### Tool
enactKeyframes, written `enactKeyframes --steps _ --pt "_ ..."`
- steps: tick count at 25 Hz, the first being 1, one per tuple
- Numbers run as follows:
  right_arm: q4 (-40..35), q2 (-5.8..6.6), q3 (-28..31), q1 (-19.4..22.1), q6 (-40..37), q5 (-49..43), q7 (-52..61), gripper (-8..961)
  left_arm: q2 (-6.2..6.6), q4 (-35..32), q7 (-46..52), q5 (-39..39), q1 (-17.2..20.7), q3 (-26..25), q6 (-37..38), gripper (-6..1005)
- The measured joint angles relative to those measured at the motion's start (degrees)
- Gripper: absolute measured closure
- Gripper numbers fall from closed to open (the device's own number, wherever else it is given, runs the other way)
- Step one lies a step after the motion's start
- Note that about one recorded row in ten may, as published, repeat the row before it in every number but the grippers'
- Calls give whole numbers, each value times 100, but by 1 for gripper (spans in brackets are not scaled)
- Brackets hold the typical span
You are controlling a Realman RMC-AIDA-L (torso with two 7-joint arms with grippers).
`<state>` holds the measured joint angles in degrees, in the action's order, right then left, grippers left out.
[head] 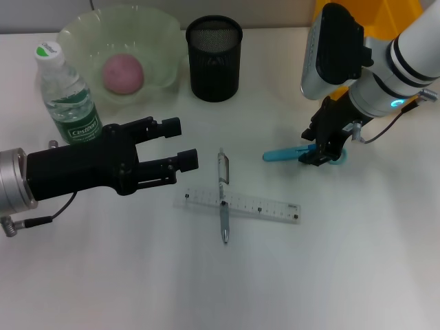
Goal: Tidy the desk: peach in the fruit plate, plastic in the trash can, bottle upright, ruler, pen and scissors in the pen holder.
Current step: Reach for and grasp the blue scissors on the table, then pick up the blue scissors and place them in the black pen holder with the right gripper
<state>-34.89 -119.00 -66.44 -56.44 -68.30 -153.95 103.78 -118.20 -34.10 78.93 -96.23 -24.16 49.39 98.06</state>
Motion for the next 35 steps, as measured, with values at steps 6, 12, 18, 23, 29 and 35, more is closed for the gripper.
enactKeyframes --steps 6,12,18,23,29,35 --pt "14 0 -1 20 23 -13 29 605 -1 0 42 0 -13 0 7 207" --pt "29 0 -1 36 67 -14 33 623 -1 0 45 0 -16 0 12 207" --pt "87 0 0 35 116 -14 33 649 -1 0 58 38 -26 0 20 207" --pt "102 4 0 28 117 -14 37 702 -1 0 61 80 -27 0 30 207" --pt "167 10 1 3 131 -11 39 722 -1 -5 76 85 -41 0 37 207" --pt "-262 12 216 121 -61 60 21 723 -1 -41 122 91 -54 0 37 207"
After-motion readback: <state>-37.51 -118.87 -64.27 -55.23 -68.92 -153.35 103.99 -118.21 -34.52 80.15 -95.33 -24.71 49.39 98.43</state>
